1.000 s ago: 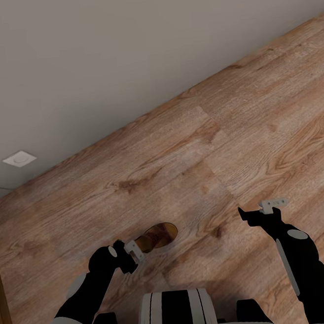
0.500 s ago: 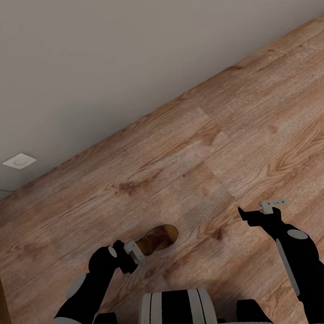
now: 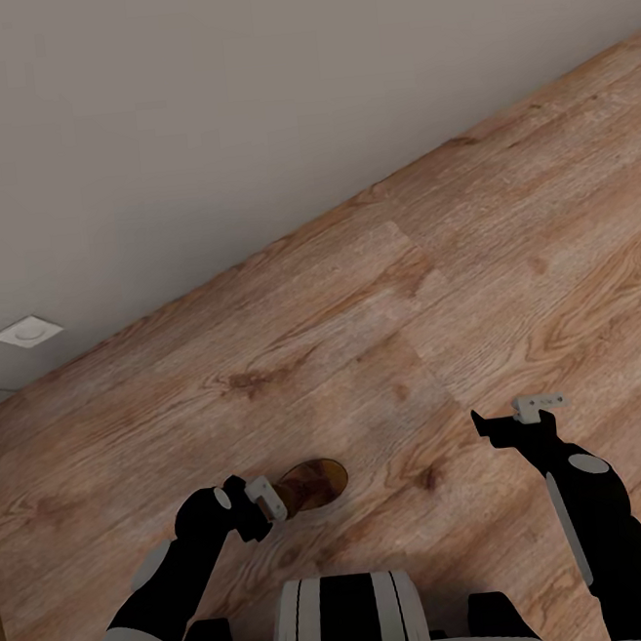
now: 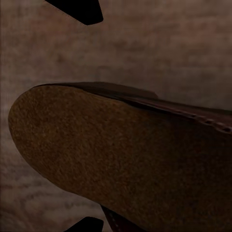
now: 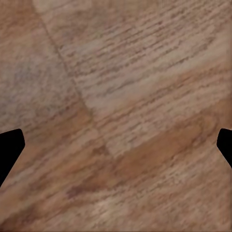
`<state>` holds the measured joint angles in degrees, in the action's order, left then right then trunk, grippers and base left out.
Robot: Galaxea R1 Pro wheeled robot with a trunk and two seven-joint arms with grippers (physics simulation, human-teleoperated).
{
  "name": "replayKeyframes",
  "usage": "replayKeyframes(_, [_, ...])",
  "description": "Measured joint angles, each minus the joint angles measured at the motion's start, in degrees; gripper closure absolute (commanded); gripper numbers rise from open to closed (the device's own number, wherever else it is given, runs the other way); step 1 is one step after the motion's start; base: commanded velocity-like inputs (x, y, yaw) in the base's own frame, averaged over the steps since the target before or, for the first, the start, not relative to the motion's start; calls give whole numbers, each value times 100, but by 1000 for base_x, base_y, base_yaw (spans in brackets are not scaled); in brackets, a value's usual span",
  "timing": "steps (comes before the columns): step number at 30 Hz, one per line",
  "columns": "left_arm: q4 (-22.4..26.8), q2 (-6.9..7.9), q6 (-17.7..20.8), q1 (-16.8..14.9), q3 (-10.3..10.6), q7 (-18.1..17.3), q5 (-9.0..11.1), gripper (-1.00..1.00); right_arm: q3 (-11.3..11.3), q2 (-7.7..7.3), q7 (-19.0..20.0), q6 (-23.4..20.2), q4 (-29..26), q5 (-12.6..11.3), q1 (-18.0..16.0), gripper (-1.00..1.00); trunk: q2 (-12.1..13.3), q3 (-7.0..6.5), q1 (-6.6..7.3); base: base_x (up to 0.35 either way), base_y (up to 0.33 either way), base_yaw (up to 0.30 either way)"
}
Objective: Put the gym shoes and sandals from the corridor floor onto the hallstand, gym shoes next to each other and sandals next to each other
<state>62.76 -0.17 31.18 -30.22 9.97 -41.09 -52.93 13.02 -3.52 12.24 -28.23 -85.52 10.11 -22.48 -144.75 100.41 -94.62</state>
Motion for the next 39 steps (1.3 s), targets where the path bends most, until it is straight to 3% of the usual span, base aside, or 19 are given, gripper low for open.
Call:
replayKeyframes(18, [-8, 1, 0, 0, 1, -9, 0, -100, 0, 0, 0, 0, -1, 0, 0, -100, 0, 0, 0, 4, -2, 0])
replayKeyframes(35, [-9, 3, 0, 0, -13, -9, 0, -100, 0, 0, 0, 0, -1, 0, 0, -100, -23, 376, -44, 0, 0, 0])
replayKeyframes(39, [-9, 5, 0, 0, -20, -7, 1, -100, 0, 0, 0, 0, -2, 0, 0, -100, -23, 377, -44, 0, 0, 0])
